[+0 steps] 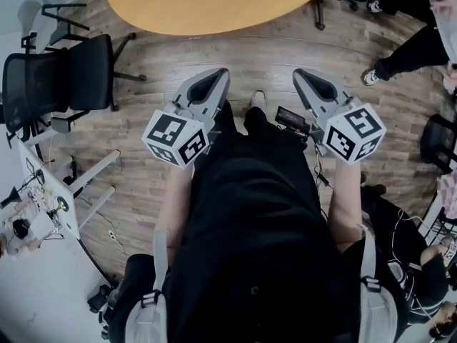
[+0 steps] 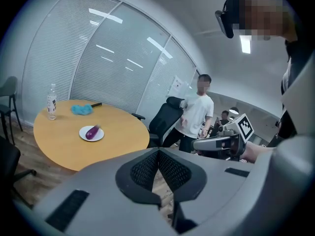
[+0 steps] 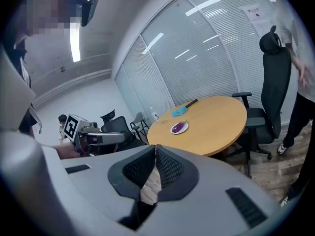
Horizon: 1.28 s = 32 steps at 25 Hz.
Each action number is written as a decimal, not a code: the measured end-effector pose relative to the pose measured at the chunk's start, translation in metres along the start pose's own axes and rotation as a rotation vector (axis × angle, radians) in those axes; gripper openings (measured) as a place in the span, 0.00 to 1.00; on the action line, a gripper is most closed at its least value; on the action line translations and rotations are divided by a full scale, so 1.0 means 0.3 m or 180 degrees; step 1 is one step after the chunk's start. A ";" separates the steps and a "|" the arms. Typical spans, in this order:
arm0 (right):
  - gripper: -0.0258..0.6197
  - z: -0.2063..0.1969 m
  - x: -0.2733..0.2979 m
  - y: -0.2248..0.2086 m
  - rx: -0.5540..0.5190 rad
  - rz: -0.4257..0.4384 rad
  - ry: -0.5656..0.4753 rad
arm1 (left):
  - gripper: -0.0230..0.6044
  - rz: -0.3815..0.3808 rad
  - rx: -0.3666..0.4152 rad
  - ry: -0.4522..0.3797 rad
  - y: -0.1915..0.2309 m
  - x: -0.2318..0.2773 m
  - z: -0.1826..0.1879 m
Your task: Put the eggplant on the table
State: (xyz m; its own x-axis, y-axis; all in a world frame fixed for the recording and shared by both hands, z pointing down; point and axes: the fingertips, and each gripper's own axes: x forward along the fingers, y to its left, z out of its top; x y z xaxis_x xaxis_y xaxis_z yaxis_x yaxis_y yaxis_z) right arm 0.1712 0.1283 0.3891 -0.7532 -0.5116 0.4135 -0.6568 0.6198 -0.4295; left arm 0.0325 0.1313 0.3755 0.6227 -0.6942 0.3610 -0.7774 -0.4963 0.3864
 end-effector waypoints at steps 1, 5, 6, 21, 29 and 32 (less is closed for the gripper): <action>0.07 0.003 0.003 0.015 0.0005 0.0030 -0.0015 | 0.06 0.0000 0.0008 -0.0016 -0.006 -0.008 0.008; 0.07 0.016 0.000 0.044 -0.0009 0.0108 -0.0055 | 0.06 -0.0021 0.0055 -0.0087 -0.040 -0.011 0.051; 0.07 0.019 -0.001 0.047 -0.0019 0.0117 -0.0069 | 0.06 -0.0031 0.0076 -0.0098 -0.047 -0.009 0.062; 0.07 0.118 -0.025 0.034 -0.0065 -0.0009 -0.0363 | 0.06 -0.0054 0.0156 -0.0149 -0.033 -0.046 0.083; 0.07 0.116 -0.019 0.054 -0.0170 0.0074 -0.0328 | 0.06 0.0005 0.0142 -0.0173 -0.032 -0.058 0.075; 0.07 0.115 -0.023 0.049 -0.0189 0.0074 -0.0320 | 0.06 0.0019 0.0129 -0.0174 -0.034 -0.066 0.069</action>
State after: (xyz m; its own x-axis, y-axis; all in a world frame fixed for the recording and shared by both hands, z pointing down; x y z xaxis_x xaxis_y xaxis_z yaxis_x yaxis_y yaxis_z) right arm 0.1655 0.1204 0.3521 -0.7700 -0.5520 0.3201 -0.6381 0.6648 -0.3885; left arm 0.0263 0.1392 0.3468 0.6130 -0.7242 0.3159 -0.7847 -0.5119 0.3494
